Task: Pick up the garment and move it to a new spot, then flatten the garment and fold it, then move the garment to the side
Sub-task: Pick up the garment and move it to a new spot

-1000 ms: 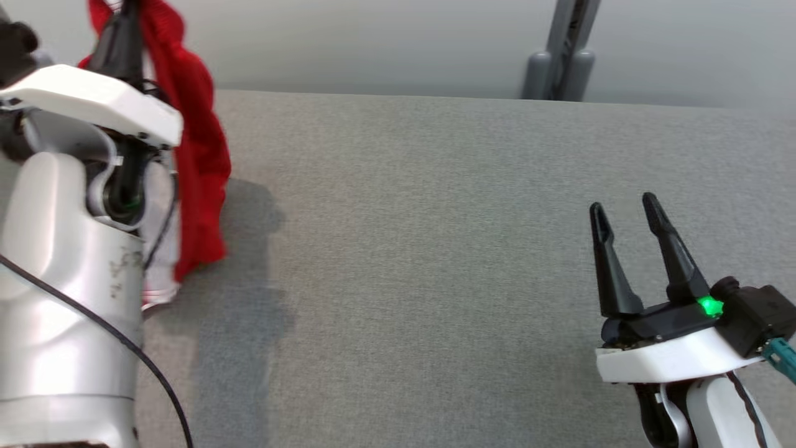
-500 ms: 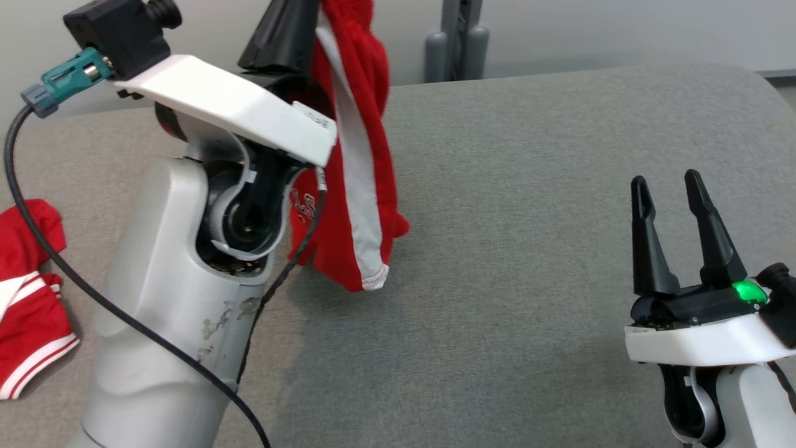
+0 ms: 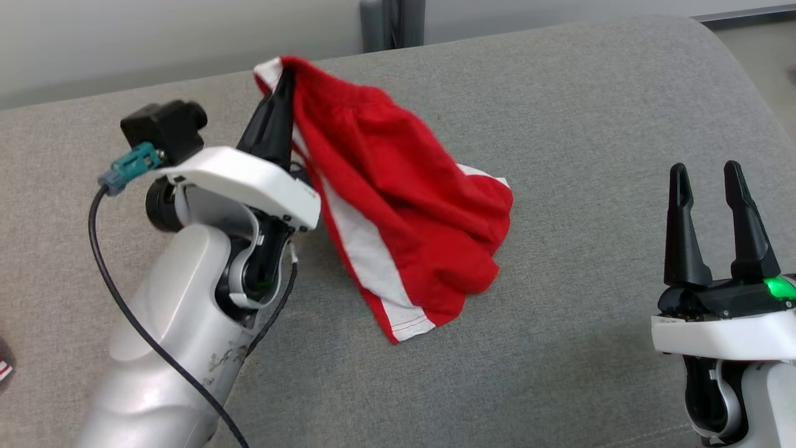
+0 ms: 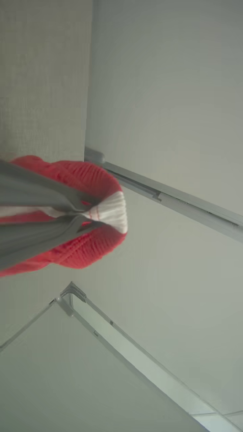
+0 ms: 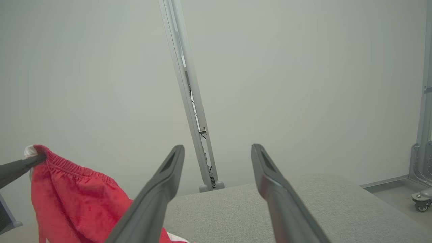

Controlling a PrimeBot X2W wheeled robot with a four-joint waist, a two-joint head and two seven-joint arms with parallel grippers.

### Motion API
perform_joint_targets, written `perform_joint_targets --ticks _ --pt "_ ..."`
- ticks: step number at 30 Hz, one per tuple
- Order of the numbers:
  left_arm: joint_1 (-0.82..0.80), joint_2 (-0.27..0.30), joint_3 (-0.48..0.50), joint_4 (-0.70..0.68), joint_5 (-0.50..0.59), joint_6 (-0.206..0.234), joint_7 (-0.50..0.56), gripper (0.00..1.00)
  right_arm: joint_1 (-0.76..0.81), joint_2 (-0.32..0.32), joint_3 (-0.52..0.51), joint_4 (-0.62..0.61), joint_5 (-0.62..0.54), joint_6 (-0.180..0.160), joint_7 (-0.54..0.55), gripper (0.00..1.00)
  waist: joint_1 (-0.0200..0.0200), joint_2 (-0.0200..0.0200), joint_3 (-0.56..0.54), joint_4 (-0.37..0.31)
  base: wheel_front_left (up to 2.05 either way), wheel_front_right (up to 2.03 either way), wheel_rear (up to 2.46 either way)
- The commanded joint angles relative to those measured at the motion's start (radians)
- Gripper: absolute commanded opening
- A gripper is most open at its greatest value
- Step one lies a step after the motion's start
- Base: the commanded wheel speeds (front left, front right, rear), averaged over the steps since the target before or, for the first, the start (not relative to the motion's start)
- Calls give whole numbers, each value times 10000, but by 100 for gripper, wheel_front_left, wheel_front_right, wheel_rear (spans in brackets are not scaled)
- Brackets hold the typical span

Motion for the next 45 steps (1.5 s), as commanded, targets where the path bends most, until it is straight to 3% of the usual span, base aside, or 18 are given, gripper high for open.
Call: perform_joint_targets --ticks 1,3,7,9,14,20,30,38,45 --pt "249 101 -26 427 81 -55 -102 0 -79 -50 -56 -39 16 19 -53 100 0 0 63 68 0 0 0" --pt "537 492 -28 1594 342 -32 -409 0 -92 -52 -82 36 -74 19 -52 100 0 0 88 243 0 0 0" --pt "855 598 -177 3065 502 -92 -626 0 -107 -59 49 161 -156 19 -52 100 0 0 19 508 0 0 0" --pt "883 592 -215 3554 568 -165 -854 100 -102 -53 142 230 -224 19 -52 100 0 0 -53 635 0 0 0" --pt "1088 419 -194 4143 577 -563 -1471 100 87 -49 267 533 -373 19 -53 100 0 0 -379 1078 0 0 0" --pt "1732 363 -164 3941 1022 -689 -1886 100 482 -55 100 1016 -748 9 -51 100 0 0 -1115 1633 0 0 0" --pt "4043 501 473 1644 2721 -679 -1929 100 1295 -56 -72 1469 -956 9 -51 100 0 0 -2125 2206 0 0 0" --pt "5809 -54 1437 -63 4009 -759 -1932 100 1878 -56 -135 1601 -885 9 -52 100 0 0 -2498 2334 0 0 0" --pt "6463 -485 2102 -397 4550 -1113 -1932 100 2027 -57 -178 1636 -767 9 -52 100 0 0 -2632 2339 0 0 0"
